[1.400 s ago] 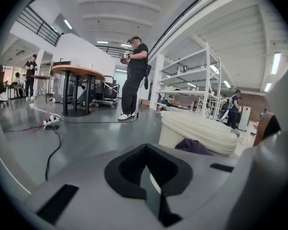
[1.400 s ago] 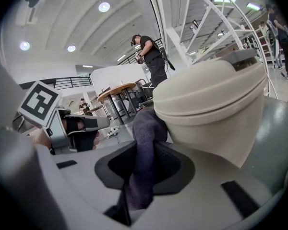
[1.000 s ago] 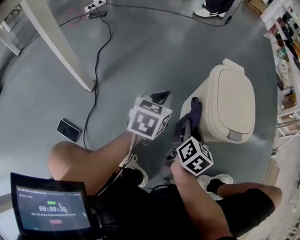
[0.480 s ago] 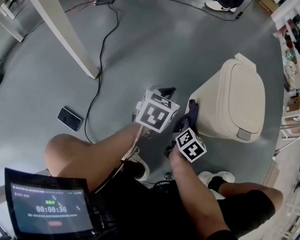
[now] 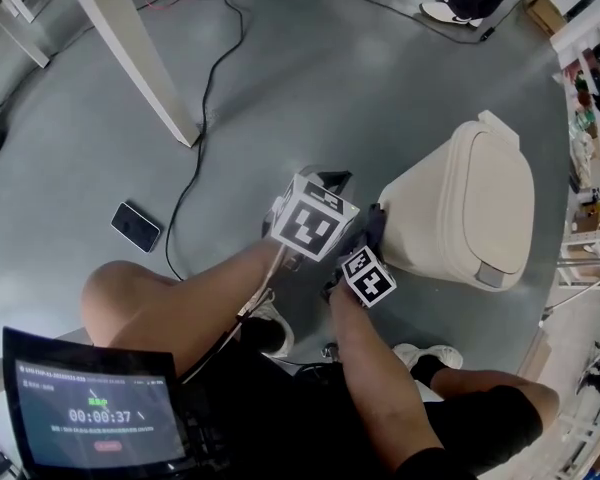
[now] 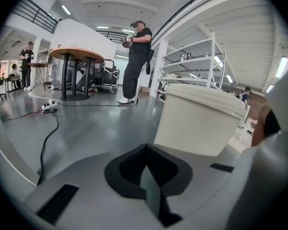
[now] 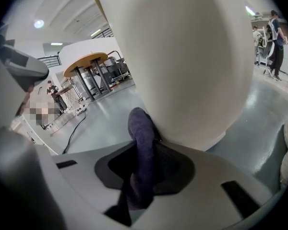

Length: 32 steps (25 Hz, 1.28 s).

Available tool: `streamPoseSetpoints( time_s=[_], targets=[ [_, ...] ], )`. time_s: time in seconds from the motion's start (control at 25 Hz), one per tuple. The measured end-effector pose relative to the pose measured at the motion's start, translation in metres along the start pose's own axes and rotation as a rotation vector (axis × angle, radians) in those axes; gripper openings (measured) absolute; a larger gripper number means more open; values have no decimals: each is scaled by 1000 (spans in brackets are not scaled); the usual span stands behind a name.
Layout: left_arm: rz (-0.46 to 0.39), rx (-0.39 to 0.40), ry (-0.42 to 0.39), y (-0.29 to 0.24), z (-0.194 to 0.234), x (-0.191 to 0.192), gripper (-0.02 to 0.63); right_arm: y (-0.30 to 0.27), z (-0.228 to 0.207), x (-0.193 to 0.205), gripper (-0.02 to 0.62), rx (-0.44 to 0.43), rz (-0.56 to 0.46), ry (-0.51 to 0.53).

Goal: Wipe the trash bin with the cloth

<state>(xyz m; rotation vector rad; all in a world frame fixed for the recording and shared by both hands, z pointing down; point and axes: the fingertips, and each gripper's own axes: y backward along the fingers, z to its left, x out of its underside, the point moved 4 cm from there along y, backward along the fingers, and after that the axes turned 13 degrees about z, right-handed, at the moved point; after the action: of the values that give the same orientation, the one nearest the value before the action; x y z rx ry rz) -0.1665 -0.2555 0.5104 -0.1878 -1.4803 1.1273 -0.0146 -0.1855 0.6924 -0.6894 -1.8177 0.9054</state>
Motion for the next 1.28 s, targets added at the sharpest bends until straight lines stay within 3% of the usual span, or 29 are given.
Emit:
streamPoseSetpoints(
  time_s=[0.16,0.28,0.44,0.64,0.8,1.04,1.28],
  targets=[
    [-27,-15,-8,3,1,-3,-3,1,4,-1,89,-6,6,12],
    [-64,-14,2,7,5,-7,-3,11,21,-9,89,-61,-13,1],
    [-86,-11,10,11,11,-12,-3,34,45,-31,89,-126,-93,-24],
    [-137,-78,-24,27,32,-21,-2,74,82,-67,89,-215,-206,-47],
    [-124,-62,34,31,37,-17,-3,106,99,-96,89,-270,-279,-89],
    [-143,-36,-8,30,26,-19,-2,136,106,-128,89,-337,-327,-169],
    [-113,-59,-30,24,22,-18,-2,147,100,-146,89,-358,-348,-217]
  ],
)
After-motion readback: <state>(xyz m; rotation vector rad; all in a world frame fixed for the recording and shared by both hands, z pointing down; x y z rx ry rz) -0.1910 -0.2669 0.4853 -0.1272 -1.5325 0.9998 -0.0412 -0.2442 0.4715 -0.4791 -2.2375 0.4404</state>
